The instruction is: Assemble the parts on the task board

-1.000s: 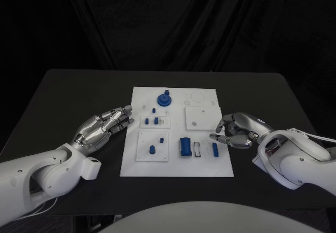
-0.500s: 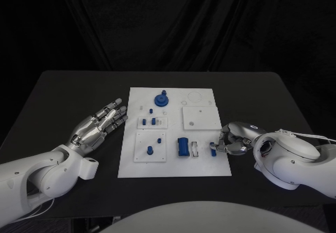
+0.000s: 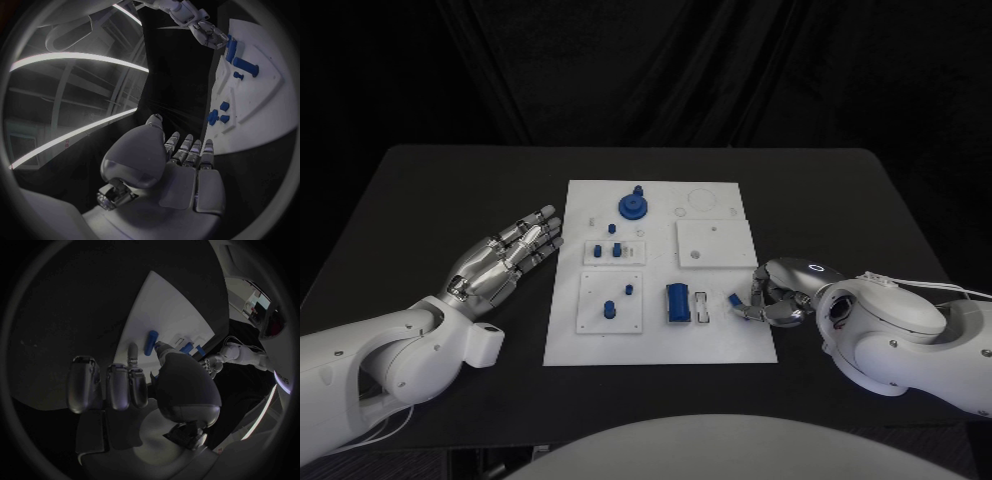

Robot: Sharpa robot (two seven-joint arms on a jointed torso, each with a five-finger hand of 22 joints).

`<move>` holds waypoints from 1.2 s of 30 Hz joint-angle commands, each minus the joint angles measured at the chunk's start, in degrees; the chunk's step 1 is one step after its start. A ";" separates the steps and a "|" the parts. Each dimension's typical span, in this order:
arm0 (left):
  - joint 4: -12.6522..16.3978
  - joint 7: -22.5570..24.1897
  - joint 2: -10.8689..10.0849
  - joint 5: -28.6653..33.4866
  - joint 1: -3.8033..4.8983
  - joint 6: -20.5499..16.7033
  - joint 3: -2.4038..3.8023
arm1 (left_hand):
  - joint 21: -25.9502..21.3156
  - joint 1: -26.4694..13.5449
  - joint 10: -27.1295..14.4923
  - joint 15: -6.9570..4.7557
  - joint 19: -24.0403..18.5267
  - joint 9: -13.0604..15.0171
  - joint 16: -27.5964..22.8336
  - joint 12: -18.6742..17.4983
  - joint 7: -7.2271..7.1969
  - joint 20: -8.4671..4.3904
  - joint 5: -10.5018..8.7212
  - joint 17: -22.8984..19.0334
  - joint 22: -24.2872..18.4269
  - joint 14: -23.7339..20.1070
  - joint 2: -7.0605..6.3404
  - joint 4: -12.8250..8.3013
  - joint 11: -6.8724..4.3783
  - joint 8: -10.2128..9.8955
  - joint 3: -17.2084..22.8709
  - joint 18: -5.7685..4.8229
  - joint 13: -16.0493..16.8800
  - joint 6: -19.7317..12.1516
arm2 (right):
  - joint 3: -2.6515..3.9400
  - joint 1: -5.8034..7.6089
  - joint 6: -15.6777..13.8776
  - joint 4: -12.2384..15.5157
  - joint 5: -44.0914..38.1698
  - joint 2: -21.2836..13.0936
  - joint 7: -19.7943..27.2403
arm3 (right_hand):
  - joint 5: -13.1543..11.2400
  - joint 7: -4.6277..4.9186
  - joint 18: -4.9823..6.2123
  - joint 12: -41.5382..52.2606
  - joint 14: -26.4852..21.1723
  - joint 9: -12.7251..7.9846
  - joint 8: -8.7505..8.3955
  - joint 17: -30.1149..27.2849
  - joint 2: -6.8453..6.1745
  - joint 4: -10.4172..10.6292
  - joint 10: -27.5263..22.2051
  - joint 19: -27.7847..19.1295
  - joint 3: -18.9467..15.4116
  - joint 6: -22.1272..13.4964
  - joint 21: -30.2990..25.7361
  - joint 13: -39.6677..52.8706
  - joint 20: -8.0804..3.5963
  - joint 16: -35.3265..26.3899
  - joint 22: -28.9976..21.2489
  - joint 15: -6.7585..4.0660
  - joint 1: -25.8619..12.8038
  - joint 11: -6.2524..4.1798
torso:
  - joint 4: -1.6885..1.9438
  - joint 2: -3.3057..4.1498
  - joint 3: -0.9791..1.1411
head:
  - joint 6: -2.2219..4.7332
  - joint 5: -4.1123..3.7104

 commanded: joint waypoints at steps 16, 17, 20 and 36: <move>-0.47 7.51 0.37 0.19 0.12 2.27 0.03 | -0.23 3.52 -0.05 1.33 0.06 0.46 1.36 0.75 4.92 2.07 2.51 0.17 -0.08 0.35 -0.41 -0.92 -0.25 0.65 1.30 0.43 0.04 3.35 | 0.00 -1.18 1.57 -1.47 -1.93 3.10 -1.20 | 12.49 -0.95 -0.46 0.31 3.77 2.68 0.28 2.52 0.42 -1.64 5.97 1.55 4.97 0.05 -0.29 15.08 -1.06 -0.33 10.98 -1.12 8.88 -1.20 | 0.06 -0.03 -0.04 | -0.01 0.17; -0.49 7.41 0.39 0.31 0.12 2.33 0.03 | -0.21 3.65 -0.03 1.33 0.07 0.47 1.42 0.83 5.07 2.11 2.64 0.18 -0.06 0.37 -0.46 -0.98 -0.28 0.67 1.37 0.45 0.05 3.45 | 0.01 -1.20 1.82 -1.57 -1.94 3.29 -1.20 | 14.87 -1.00 -0.48 0.31 3.76 2.94 0.21 2.47 0.27 -2.17 5.97 1.56 5.75 0.05 -0.26 15.08 -1.09 -0.37 10.99 -1.15 10.16 -1.26 | 0.05 -0.03 -0.05 | -0.01 0.18; -0.55 7.20 0.48 0.54 0.11 2.55 0.03 | -0.12 3.99 0.14 1.51 0.18 0.55 1.85 1.30 5.75 2.31 2.97 0.25 0.06 0.52 -0.55 -1.05 -0.13 0.82 1.61 0.50 0.12 4.14 | 0.01 -1.28 2.60 -1.78 -2.51 3.73 -1.28 | 19.47 -1.03 -0.49 0.31 3.77 3.41 0.04 2.50 -0.14 -3.45 5.97 1.58 7.33 0.08 -0.21 15.08 -1.17 -0.36 11.01 -1.22 12.38 -1.33 | 0.07 -0.05 -0.06 | -0.01 0.19; -0.76 6.48 0.72 0.73 0.08 3.13 0.03 | 0.00 4.24 0.31 1.72 0.33 0.63 2.40 1.76 6.75 2.52 3.08 0.32 0.20 0.74 -0.62 -1.01 -0.03 1.01 1.85 0.53 0.17 4.87 | 0.03 -1.43 -0.75 -1.44 -0.11 3.48 -0.03 | 16.90 0.30 -0.67 0.31 3.90 5.63 -1.41 3.17 -2.68 -7.63 5.97 1.85 20.43 0.35 0.66 15.08 -0.56 0.06 11.25 -0.42 13.87 -0.31 | 0.05 0.01 0.00 | -0.01 0.26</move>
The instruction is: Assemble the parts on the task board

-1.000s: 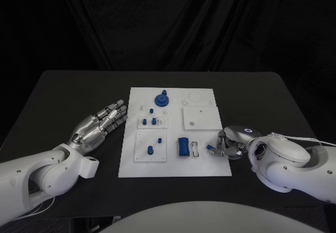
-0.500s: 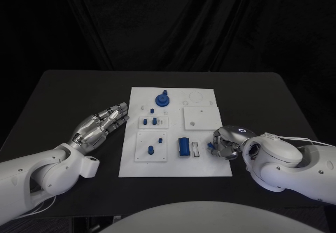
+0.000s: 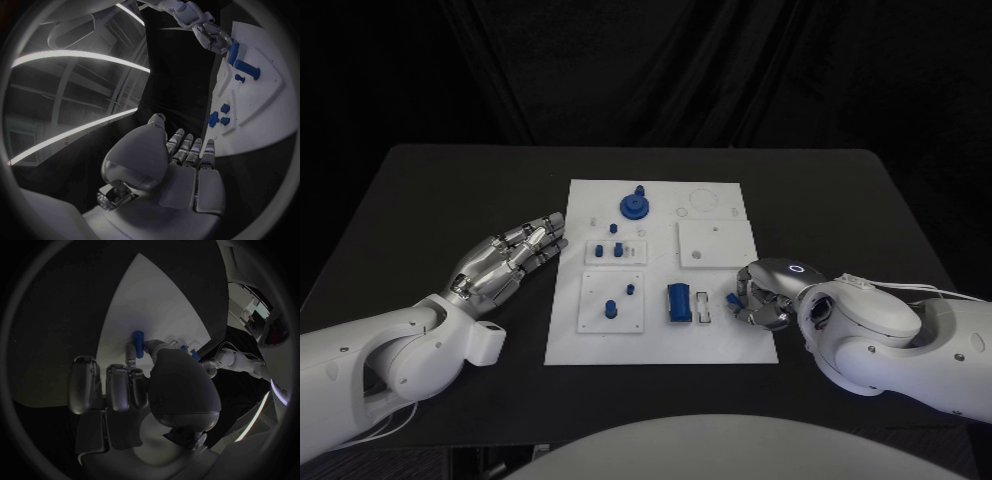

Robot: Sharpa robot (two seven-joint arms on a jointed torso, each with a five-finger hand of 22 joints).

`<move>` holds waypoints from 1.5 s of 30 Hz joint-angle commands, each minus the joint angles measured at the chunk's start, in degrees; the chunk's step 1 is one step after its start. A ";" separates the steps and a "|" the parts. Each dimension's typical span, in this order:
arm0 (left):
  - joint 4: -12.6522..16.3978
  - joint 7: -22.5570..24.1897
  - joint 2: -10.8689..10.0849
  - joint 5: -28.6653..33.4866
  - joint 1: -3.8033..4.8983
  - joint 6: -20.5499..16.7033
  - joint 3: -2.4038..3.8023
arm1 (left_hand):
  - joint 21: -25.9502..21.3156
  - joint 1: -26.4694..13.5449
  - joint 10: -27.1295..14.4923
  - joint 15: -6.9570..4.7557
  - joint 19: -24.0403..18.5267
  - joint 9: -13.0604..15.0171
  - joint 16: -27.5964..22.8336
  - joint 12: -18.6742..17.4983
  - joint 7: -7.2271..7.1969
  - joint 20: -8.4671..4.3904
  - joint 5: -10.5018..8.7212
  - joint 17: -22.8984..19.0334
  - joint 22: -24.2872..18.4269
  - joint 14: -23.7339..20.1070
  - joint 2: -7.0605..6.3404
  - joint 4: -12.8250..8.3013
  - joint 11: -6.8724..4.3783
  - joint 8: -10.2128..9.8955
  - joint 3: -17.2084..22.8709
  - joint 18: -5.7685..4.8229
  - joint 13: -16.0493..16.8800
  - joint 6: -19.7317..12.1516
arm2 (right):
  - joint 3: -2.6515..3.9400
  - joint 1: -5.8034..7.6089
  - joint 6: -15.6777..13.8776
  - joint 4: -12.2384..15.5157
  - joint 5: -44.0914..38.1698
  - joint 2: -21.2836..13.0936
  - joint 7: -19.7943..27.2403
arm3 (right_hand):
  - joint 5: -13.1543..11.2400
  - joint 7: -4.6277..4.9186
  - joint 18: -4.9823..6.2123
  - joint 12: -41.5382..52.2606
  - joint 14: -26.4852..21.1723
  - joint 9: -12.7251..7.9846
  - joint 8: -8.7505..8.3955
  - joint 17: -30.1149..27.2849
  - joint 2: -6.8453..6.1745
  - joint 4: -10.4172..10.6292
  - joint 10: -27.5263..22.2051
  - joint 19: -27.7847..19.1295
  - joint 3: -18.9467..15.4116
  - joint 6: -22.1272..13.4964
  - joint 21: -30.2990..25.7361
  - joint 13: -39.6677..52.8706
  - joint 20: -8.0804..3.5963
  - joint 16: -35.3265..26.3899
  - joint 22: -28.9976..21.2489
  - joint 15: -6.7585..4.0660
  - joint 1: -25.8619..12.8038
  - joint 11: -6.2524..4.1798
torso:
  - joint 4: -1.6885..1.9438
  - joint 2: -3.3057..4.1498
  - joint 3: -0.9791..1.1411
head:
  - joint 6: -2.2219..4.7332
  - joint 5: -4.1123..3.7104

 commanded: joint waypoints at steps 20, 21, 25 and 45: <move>0.04 5.37 -0.12 0.30 0.06 1.01 0.03 | 0.01 0.70 0.34 0.63 -0.07 0.06 0.69 0.55 0.94 0.46 0.34 0.11 0.06 0.38 0.00 0.05 0.09 0.43 0.56 0.45 0.09 0.15 | -0.14 0.44 -12.18 2.56 34.25 -1.53 10.62 | -0.92 -0.50 -0.92 0.31 4.50 0.79 -2.80 5.22 -0.72 -8.00 5.96 2.45 12.28 1.21 2.05 15.10 -0.08 1.51 11.63 -0.04 -6.40 -0.11 | -0.03 -0.09 -0.04 | -0.01 -0.23; 0.04 5.32 -0.16 0.30 0.06 0.98 0.03 | 0.04 0.75 0.35 0.70 -0.03 0.07 0.83 0.62 1.00 0.52 0.38 0.13 0.10 0.44 -0.03 0.04 0.09 0.45 0.60 0.43 0.10 0.23 | -0.14 0.46 -12.33 2.50 34.55 -1.40 10.77 | -0.92 -0.50 -0.92 0.31 4.50 0.79 -2.80 5.22 -0.72 -8.00 5.96 2.45 12.28 1.21 2.05 15.10 -0.08 1.51 11.63 -0.04 -6.40 -0.11 | -0.02 -0.09 -0.05 | -0.01 -0.17; 0.01 5.10 -0.15 0.30 0.06 0.99 0.03 | 0.04 0.75 0.35 0.70 -0.03 0.07 0.83 0.62 1.00 0.52 0.38 0.13 0.10 0.44 -0.03 0.04 0.09 0.45 0.60 0.43 0.10 0.23 | -0.14 0.50 -12.61 2.16 35.28 -0.76 11.17 | -1.00 -0.48 -0.92 0.31 4.51 0.87 -2.96 5.21 -0.69 -7.85 5.96 2.46 12.24 1.17 2.08 15.10 -0.09 1.54 11.62 -0.04 -6.87 -0.10 | 0.03 -0.05 -0.07 | -0.01 -0.19; -0.92 4.16 0.80 0.30 0.00 1.98 0.03 | 0.05 0.99 0.24 1.07 -0.01 0.06 0.98 0.50 1.26 0.81 0.53 0.14 0.08 0.52 -0.05 -0.03 0.07 0.46 0.82 0.34 0.07 0.22 | -0.15 0.50 -12.92 -0.26 34.84 2.35 12.07 | -1.70 -0.51 -0.89 0.31 4.42 1.25 -3.52 4.89 -0.19 -7.01 5.96 2.40 10.68 1.07 2.05 15.10 -0.06 1.48 11.56 0.00 -8.86 -0.07 | -0.05 -0.03 -0.05 | -0.01 -0.23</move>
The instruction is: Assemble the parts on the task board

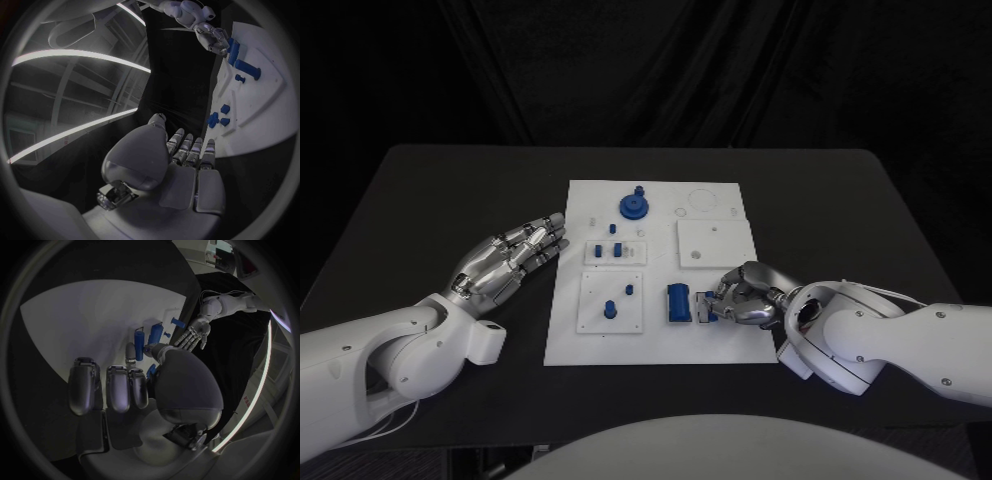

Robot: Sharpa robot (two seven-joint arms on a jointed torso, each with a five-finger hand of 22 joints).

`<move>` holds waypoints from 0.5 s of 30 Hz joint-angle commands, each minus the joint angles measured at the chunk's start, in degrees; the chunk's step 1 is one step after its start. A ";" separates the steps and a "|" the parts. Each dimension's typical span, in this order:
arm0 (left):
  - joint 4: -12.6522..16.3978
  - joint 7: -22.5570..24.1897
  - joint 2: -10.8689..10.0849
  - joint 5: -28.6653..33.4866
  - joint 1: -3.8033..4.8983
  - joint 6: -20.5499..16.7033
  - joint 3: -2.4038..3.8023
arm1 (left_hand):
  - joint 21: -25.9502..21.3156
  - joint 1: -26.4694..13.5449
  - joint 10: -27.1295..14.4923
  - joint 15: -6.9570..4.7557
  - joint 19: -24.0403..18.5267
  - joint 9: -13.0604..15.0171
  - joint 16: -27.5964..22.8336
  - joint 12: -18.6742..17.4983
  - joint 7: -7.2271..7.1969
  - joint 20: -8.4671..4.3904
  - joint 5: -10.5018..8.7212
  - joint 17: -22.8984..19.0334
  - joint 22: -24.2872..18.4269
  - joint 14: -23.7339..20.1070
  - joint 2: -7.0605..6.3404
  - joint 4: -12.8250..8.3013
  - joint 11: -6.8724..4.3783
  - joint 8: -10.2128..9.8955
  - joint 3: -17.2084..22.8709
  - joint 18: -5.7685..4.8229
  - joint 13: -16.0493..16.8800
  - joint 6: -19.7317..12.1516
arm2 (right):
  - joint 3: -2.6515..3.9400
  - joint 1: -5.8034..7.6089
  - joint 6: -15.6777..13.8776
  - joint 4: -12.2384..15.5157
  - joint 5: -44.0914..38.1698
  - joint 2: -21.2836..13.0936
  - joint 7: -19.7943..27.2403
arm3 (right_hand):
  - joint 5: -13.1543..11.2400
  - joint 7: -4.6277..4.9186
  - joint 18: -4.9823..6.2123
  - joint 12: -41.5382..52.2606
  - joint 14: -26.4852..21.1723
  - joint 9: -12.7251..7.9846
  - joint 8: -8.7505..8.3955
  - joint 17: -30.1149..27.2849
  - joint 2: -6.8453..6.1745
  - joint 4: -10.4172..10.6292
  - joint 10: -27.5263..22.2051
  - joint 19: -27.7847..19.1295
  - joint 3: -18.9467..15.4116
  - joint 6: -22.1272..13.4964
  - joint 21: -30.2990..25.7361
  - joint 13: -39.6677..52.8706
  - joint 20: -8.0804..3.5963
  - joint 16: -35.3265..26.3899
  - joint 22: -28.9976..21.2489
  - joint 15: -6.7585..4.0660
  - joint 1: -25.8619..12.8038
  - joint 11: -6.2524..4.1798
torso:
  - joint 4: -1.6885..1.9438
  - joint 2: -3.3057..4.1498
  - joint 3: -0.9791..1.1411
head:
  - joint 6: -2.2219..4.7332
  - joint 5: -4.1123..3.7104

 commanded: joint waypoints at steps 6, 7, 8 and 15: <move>-0.11 3.93 0.23 0.12 -0.01 1.33 0.04 | 0.04 0.58 0.22 0.57 -0.02 0.07 0.35 0.28 1.10 0.46 0.37 0.04 0.00 -0.09 -0.06 -0.06 0.05 0.24 0.58 0.31 0.06 0.00 | 0.00 0.04 -0.31 -0.50 -0.73 0.73 0.08 | -3.37 -0.17 -0.85 0.31 4.37 0.35 -0.99 4.71 0.78 -2.15 5.97 2.30 0.70 0.06 -0.10 15.08 -0.04 0.11 11.50 0.01 -1.36 -0.07 | 0.05 0.04 -0.02 | -0.01 0.04; -0.12 3.89 0.23 0.12 -0.01 1.35 0.04 | 0.04 0.58 0.22 0.57 -0.02 0.07 0.35 0.28 1.10 0.46 0.37 0.04 0.00 -0.09 -0.06 -0.06 0.05 0.24 0.58 0.31 0.06 0.00 | 0.00 0.04 -0.18 -0.54 -0.80 0.80 0.00 | -4.63 -0.12 -0.85 0.31 4.34 0.41 -1.25 4.58 0.83 -1.70 5.97 2.29 -0.30 0.14 -0.07 15.08 -0.01 0.07 11.50 0.05 -2.03 -0.03 | 0.09 0.04 0.00 | -0.01 0.03; -0.13 3.83 0.23 0.12 -0.01 1.38 0.04 | 0.04 0.58 0.22 0.57 -0.02 0.07 0.35 0.28 1.10 0.46 0.37 0.04 0.00 -0.09 -0.06 -0.06 0.05 0.24 0.58 0.31 0.06 0.00 | 0.00 0.04 -0.04 -0.60 -0.91 0.88 -0.10 | -4.70 -0.06 -0.84 0.31 4.32 0.48 -1.55 4.50 0.89 -1.06 5.97 2.24 -1.87 0.25 -0.13 15.08 0.05 0.06 11.48 0.09 -2.95 0.02 | 0.07 0.04 0.02 | -0.01 0.05; -0.16 3.58 0.23 0.12 -0.02 1.44 0.04 | 0.08 0.70 0.20 0.72 0.02 0.08 0.46 0.32 1.17 0.58 0.44 0.05 0.07 -0.07 -0.07 -0.12 0.00 0.26 0.69 0.27 0.06 0.09 | -0.01 0.04 0.77 -0.93 -2.11 1.06 -1.19 | -9.33 0.22 -0.82 0.31 4.24 0.66 -2.86 4.13 1.47 1.42 5.97 2.14 -8.15 0.56 -0.16 15.08 0.24 -0.03 11.44 0.32 -5.78 0.31 | 0.08 0.01 -0.02 | -0.01 0.20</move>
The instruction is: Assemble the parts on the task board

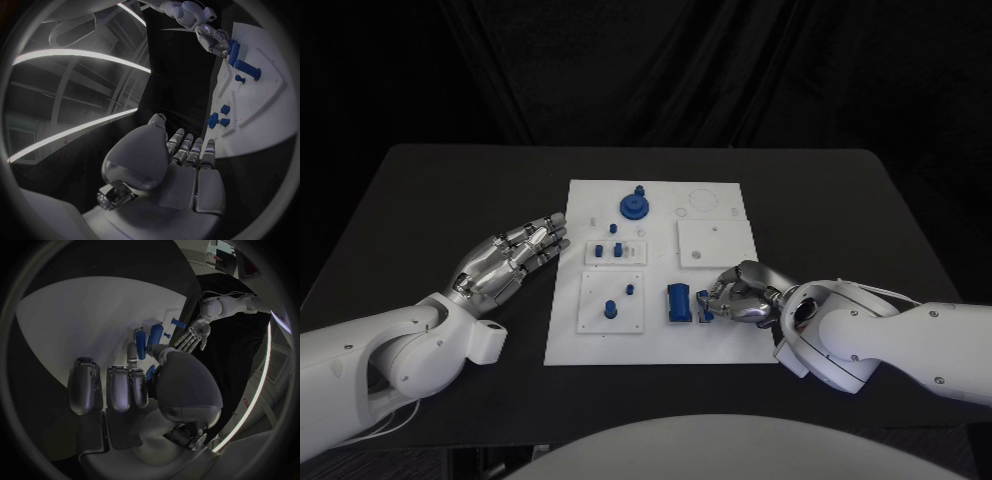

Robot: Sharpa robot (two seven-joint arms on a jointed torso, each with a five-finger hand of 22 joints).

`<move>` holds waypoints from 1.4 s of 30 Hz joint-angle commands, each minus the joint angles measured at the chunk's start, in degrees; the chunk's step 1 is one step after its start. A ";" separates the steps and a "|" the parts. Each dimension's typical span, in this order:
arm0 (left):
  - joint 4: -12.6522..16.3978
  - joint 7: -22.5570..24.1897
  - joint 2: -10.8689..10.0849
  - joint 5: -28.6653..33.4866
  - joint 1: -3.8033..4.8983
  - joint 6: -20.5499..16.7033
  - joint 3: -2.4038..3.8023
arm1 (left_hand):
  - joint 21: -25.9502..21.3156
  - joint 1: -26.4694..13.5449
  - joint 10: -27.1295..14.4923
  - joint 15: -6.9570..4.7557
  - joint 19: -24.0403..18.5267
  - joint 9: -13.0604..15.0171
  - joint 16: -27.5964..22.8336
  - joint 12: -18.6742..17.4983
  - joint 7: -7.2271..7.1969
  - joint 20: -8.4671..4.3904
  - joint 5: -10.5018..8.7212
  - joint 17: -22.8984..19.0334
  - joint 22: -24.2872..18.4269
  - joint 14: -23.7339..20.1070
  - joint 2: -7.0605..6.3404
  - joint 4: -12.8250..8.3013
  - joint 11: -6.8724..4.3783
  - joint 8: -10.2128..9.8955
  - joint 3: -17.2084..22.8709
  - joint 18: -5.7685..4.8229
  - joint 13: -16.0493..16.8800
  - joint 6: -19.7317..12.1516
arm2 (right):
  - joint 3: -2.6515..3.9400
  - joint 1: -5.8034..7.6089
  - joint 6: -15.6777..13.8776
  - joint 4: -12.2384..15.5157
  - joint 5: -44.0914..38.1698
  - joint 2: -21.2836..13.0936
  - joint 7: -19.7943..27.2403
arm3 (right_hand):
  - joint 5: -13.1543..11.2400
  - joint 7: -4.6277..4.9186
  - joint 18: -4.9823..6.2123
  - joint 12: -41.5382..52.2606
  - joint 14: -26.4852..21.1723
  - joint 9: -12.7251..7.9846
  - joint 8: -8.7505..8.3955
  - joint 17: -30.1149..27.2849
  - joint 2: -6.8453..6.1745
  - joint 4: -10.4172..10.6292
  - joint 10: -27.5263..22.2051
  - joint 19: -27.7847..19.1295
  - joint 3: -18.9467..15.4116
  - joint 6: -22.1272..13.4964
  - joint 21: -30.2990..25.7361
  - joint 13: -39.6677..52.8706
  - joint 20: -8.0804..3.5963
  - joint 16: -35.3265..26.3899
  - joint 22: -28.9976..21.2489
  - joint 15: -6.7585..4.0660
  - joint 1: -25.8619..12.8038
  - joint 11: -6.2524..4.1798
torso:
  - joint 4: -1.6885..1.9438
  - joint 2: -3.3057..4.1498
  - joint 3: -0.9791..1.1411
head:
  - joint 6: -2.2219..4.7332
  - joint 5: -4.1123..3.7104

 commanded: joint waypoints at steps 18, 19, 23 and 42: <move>-0.06 2.82 0.12 0.11 -0.04 1.13 0.04 | 0.10 0.96 0.14 0.50 0.05 0.09 0.31 0.28 1.32 0.74 0.36 0.07 0.09 -0.04 -0.14 -0.31 -0.02 0.27 0.59 0.22 0.06 0.10 | -0.03 0.02 -1.72 -0.01 -2.96 -0.45 -0.27 | -7.58 0.11 -0.79 0.31 4.15 1.72 -2.07 3.58 5.84 2.41 5.97 2.05 -16.03 1.21 -0.17 15.09 0.06 -0.05 11.40 0.06 -12.57 -0.03 | -0.12 -0.04 0.04 | -0.01 0.41; -0.07 2.79 0.12 0.11 -0.04 1.13 0.04 | 0.10 0.98 0.13 0.51 0.05 0.09 0.31 0.28 1.34 0.75 0.38 0.07 0.09 -0.04 -0.15 -0.33 -0.02 0.27 0.61 0.22 0.06 0.10 | -0.03 0.02 -1.84 0.00 -2.98 -0.50 -0.17 | -7.30 0.09 -0.80 0.31 4.15 1.80 -2.04 3.56 5.98 2.44 5.97 2.08 -16.20 1.26 -0.10 15.09 0.05 -0.06 11.42 0.05 -12.58 -0.05 | -0.12 -0.05 0.03 | -0.01 0.38; -0.11 2.64 0.12 0.11 -0.04 1.17 0.03 | 0.11 1.07 0.12 0.56 0.07 0.08 0.38 0.28 1.37 0.79 0.43 0.08 0.10 -0.02 -0.17 -0.40 -0.02 0.27 0.68 0.21 0.06 0.09 | -0.04 0.02 -2.21 0.07 -3.05 -0.70 0.30 | -4.22 -0.03 -0.81 0.31 4.15 2.30 -1.99 3.56 6.57 2.35 5.97 2.08 -16.98 1.31 -0.07 15.09 -0.04 -0.02 11.43 -0.04 -11.20 -0.16 | -0.11 -0.04 0.02 | -0.01 0.28; -0.16 1.85 0.10 0.12 -0.06 1.34 0.03 | 0.14 1.40 0.07 0.70 0.11 0.08 0.49 0.26 1.47 0.90 0.63 0.09 0.12 0.00 -0.20 -0.69 0.03 0.28 0.99 0.18 0.06 0.09 | -0.07 0.00 1.81 0.34 -10.01 -0.82 -3.25 | -4.40 0.22 -0.56 0.31 3.72 6.82 0.72 1.63 3.57 2.28 5.97 1.53 -22.14 -1.71 -1.27 15.09 0.13 -0.85 11.05 0.13 -2.97 0.07 | -0.10 -0.06 0.00 | -0.01 0.30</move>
